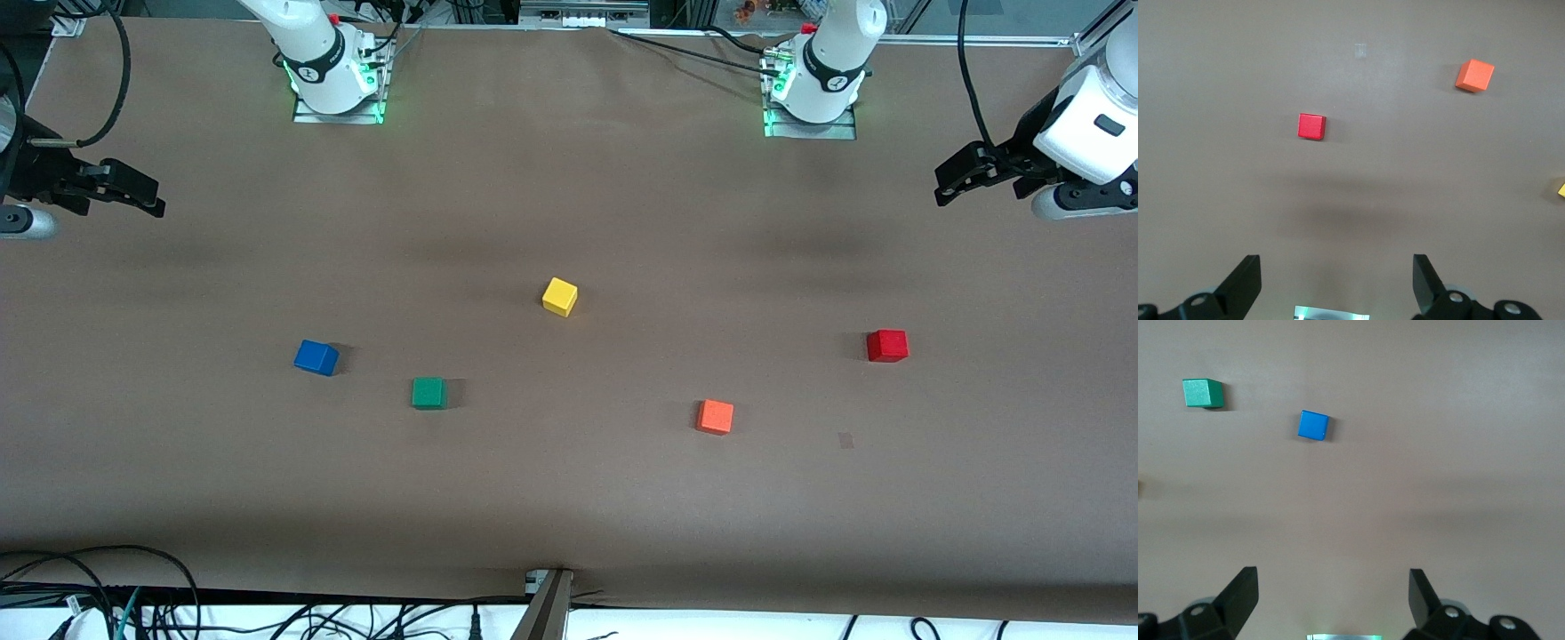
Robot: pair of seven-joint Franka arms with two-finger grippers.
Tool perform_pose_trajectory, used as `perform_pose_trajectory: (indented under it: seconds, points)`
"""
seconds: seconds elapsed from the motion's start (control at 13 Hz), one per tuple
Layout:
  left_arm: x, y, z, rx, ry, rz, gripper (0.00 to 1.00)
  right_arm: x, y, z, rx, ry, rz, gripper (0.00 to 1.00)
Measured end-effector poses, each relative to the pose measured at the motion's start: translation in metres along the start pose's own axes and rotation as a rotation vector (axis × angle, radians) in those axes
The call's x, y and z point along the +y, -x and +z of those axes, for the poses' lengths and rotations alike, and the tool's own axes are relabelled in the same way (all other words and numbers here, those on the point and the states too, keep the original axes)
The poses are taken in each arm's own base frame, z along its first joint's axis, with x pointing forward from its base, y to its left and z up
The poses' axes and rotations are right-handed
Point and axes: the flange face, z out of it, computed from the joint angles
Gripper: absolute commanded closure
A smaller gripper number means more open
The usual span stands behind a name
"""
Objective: Pass red block to right arm, stack on blue
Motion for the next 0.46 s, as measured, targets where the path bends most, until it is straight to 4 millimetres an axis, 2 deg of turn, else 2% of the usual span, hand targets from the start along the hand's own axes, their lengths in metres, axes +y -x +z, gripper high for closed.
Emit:
perform_pose_trajectory:
  seconds: [0.46]
  points:
    - [0.0103, 0.0018, -0.0004, 0.003, -0.002, 0.02, 0.0, 0.0, 0.0, 0.0, 0.0, 0.0, 0.0, 0.0]
